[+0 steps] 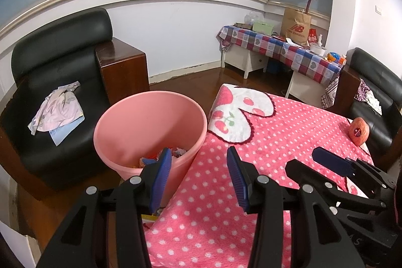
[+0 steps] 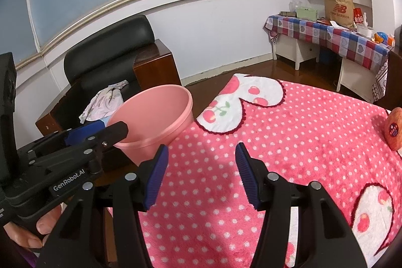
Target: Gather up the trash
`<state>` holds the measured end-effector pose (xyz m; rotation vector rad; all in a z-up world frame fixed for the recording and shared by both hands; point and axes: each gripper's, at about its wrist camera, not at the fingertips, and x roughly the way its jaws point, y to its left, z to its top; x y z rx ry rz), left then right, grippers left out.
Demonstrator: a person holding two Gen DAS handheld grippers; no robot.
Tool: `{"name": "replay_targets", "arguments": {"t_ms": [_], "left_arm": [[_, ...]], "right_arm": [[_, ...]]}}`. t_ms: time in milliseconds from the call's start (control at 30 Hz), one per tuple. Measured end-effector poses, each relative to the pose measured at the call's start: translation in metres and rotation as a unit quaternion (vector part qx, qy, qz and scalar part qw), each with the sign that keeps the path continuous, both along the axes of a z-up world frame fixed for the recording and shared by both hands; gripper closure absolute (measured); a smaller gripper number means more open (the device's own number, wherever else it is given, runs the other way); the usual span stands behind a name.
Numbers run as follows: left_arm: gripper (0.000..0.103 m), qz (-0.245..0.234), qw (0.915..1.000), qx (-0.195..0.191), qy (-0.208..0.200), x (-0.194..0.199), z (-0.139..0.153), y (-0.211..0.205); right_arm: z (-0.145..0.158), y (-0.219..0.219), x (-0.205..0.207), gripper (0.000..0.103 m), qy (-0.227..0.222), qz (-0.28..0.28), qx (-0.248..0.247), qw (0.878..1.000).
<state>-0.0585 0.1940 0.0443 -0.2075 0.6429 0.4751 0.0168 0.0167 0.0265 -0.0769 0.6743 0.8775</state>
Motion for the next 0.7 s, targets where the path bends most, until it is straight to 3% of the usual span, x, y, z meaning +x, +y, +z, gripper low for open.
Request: {"name": "replay_targets", "arguments": {"t_ms": [700], "left_arm": [[0.057,-0.001,1.0000,0.001,0.000,0.0011,0.0020,-0.0032]], "right_arm": [[-0.0022,-0.0061,0.0001,0.047,0.004,-0.001,0.002,1.000]]}}
